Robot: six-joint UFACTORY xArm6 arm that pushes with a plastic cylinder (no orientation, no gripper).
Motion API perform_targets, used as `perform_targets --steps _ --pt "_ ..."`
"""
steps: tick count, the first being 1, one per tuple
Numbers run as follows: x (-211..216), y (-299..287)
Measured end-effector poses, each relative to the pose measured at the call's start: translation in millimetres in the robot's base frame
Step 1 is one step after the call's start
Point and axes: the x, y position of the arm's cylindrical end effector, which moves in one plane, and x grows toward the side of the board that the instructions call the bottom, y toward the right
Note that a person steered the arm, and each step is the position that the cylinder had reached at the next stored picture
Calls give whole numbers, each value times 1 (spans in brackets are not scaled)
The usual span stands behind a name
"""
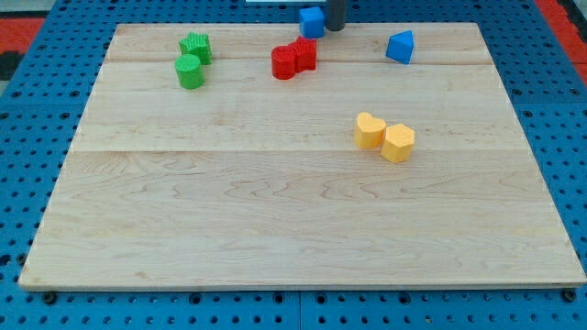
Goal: Separate the green blocks on the board
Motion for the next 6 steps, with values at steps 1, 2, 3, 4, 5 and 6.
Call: perform_targets --steps 1,2,3,4,5,6 --pt "0 -6" --pt "4 -25" --pt "52 -123" --pt "35 -191" --pt "2 -190" --pt "-2 -183"
